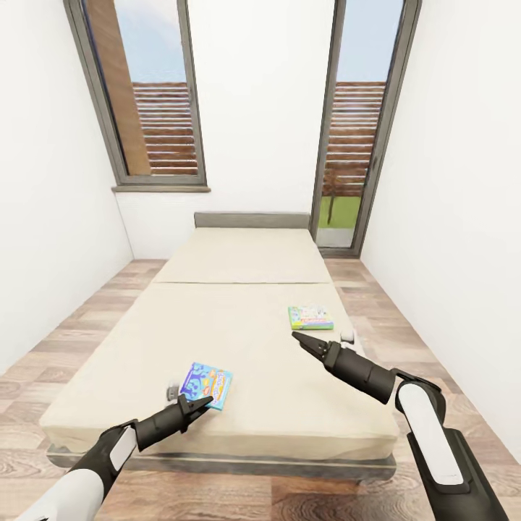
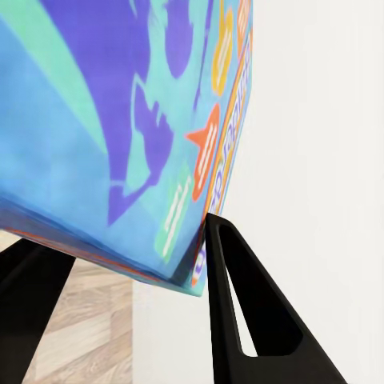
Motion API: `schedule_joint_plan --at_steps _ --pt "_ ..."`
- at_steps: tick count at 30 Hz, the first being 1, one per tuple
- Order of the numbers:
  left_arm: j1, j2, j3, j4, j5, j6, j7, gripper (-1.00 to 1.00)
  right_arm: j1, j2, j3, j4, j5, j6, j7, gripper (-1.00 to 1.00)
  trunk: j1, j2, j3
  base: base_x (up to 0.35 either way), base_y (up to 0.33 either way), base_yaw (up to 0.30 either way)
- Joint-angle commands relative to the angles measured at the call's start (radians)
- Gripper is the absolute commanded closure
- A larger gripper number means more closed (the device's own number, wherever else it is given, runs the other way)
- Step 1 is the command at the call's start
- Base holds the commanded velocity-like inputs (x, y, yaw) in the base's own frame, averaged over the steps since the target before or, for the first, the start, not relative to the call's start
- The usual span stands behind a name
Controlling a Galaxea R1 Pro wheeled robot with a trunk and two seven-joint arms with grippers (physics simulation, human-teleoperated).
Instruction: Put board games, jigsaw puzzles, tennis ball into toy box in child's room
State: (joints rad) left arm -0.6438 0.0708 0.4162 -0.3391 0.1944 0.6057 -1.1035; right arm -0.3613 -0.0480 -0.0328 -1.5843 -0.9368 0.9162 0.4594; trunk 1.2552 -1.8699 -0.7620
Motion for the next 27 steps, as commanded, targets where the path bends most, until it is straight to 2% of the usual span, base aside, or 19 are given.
schedule_joint_plan --at_steps 1,4,6,8,9,11,16,19,27 --pt "-0.001 0.005 0.001 0.0 0.0 0.007 -0.002 1.0 -0.001 -0.001 -0.002 0.0 0.004 0.004 -0.014 -1.0 -0.004 0.007 0.002 0.0 0.0 0.0" --pt "-0.001 0.013 0.001 -0.002 0.0 0.009 -0.003 1.0 -0.001 -0.002 -0.002 0.0 0.003 0.007 -0.076 -1.0 -0.016 0.028 0.012 0.0 0.0 0.0" --pt "-0.001 0.026 0.002 -0.002 0.0 0.016 -0.005 1.0 -0.001 -0.001 0.001 0.001 0.001 0.011 -0.141 -1.0 -0.023 0.042 0.018 0.0 0.0 0.0" --pt "-0.002 0.037 0.002 -0.004 0.0 0.039 -0.006 1.0 -0.001 0.003 0.004 0.001 0.0 0.017 -0.176 -1.0 -0.031 0.056 0.024 0.0 0.0 0.0" --pt "-0.002 0.043 0.001 -0.018 0.0 0.074 -0.007 1.0 -0.001 0.005 0.005 0.002 0.0 0.022 -0.188 -1.0 -0.035 0.063 0.027 0.0 0.0 0.0" --pt "-0.002 0.048 0.0 -0.048 0.0 0.114 -0.008 1.0 -0.001 0.003 0.006 0.004 0.0 0.024 -0.194 -1.0 -0.042 0.077 0.034 0.0 0.0 0.0" --pt "-0.002 0.059 -0.002 -0.175 -0.001 0.271 -0.01 1.0 -0.001 0.003 0.005 0.006 0.001 0.022 -0.198 -1.0 -0.062 0.112 0.049 0.0 0.0 0.0" --pt "-0.002 0.075 -0.002 -0.224 -0.002 0.327 -0.011 1.0 -0.001 0.006 0.006 0.006 0.001 0.018 -0.197 -1.0 -0.073 0.133 0.059 0.0 0.0 0.029" --pt "-0.002 0.094 -0.005 -0.24 -0.003 0.368 -0.012 1.0 -0.001 0.008 0.008 0.006 0.001 0.016 -0.198 -1.0 -0.104 0.189 0.084 0.0 0.0 0.177"
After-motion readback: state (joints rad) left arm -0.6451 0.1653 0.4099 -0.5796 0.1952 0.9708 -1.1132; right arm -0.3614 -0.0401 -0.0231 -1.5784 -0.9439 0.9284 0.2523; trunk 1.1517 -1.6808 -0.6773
